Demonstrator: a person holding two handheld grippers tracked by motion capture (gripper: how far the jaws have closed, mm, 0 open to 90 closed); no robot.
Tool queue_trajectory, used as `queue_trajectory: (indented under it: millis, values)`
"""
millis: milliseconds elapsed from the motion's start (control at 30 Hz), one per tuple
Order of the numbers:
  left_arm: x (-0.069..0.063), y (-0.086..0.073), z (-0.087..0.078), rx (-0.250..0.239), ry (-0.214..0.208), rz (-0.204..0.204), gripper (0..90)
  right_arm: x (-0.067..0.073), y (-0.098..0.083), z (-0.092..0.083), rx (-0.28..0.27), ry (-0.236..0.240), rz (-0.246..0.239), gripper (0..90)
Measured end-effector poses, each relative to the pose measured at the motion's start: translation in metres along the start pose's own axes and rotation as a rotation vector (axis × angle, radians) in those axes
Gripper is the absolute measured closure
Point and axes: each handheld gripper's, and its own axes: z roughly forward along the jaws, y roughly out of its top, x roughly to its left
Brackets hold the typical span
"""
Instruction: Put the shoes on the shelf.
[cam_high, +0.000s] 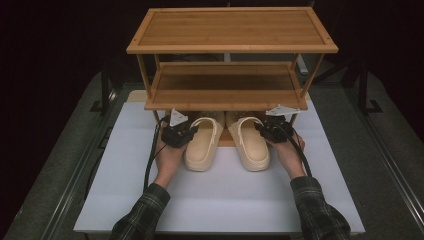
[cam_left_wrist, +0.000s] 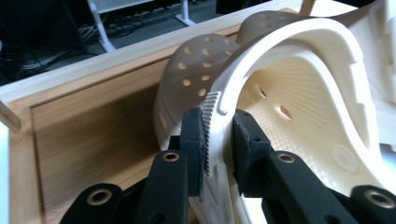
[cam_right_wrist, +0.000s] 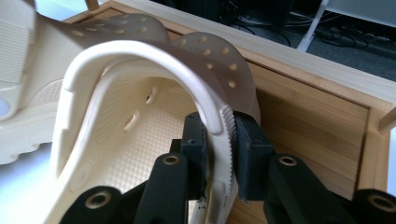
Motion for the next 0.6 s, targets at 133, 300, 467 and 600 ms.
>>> queue_trajectory:
  millis: [133,300,467,600]
  values:
    - [0.002,0.000,-0.002,0.012,-0.021,-0.010,64.9,0.000,0.000,0.000,-0.008,0.019,0.006,63.9]
    - [0.006,0.002,-0.013,-0.002,-0.027,-0.009,46.0,-0.003,-0.001,-0.006,0.002,0.066,0.044,42.9]
    - [0.009,0.002,-0.028,0.007,-0.071,-0.017,31.2,-0.011,-0.001,-0.018,0.001,0.149,0.114,18.2]
    - [0.008,-0.001,-0.037,0.023,-0.107,-0.012,17.0,-0.008,-0.002,-0.029,0.026,0.204,0.125,2.4]
